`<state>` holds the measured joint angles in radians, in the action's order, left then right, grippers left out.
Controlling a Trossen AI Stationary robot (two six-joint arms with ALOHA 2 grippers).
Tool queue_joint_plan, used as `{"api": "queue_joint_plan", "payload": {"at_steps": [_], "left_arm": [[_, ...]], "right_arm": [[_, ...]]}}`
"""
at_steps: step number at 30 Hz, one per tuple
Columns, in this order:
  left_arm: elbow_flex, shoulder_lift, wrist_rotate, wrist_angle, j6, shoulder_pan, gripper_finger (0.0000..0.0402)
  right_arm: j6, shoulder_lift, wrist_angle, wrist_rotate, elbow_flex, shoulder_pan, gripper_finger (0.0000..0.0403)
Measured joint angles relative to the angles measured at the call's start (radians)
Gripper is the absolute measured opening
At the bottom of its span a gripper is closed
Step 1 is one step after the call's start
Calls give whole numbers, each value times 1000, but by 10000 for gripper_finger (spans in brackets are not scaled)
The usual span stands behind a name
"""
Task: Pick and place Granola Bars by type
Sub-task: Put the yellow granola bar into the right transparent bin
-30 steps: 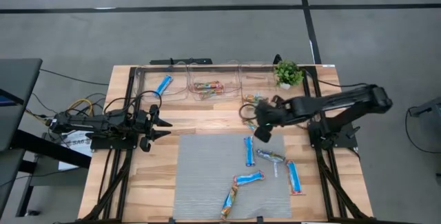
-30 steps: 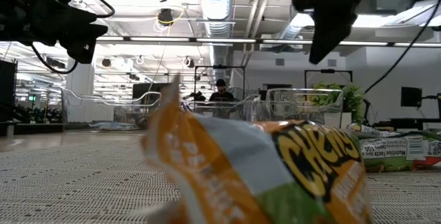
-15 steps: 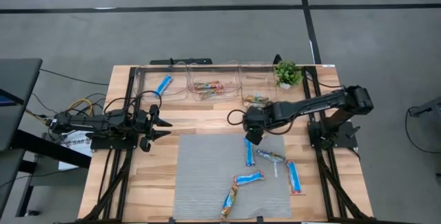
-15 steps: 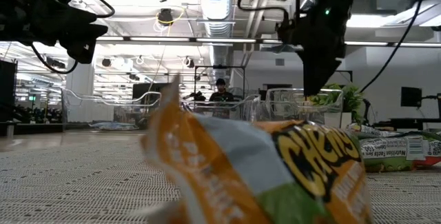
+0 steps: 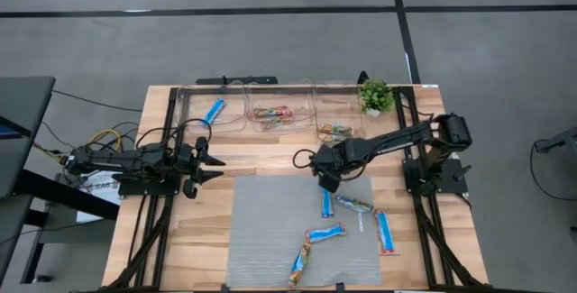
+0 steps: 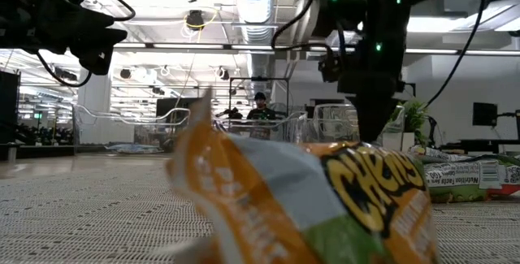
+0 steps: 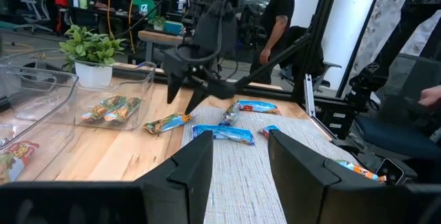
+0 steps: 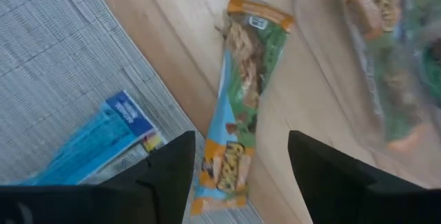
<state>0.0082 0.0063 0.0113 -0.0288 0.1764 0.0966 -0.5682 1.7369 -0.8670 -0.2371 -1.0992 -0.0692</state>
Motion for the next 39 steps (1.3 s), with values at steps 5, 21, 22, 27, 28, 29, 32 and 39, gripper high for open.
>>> {"api": "queue_joint_plan", "payload": {"at_steps": [5,21,22,27,28,29,32,39], "left_arm": [[0,0,0,0,0,0,132],[0,0,0,0,0,0,132],[0,0,0,0,0,0,132],[0,0,0,0,0,0,132],[0,0,0,0,0,0,132],[0,0,0,0,0,0,132],[0,0,0,0,0,0,132],[0,0,0,0,0,0,132]], "right_arm": [[0,1,92,0,65,0,224],[3,-1,164,-7,122,20,165],[3,-1,164,-7,122,20,157],[2,-1,164,-5,122,19,120],[2,-1,164,-5,122,19,115],[2,-1,164,-4,122,19,110],[1,-1,165,-4,122,18,96],[0,-1,164,0,122,11,63]]}}
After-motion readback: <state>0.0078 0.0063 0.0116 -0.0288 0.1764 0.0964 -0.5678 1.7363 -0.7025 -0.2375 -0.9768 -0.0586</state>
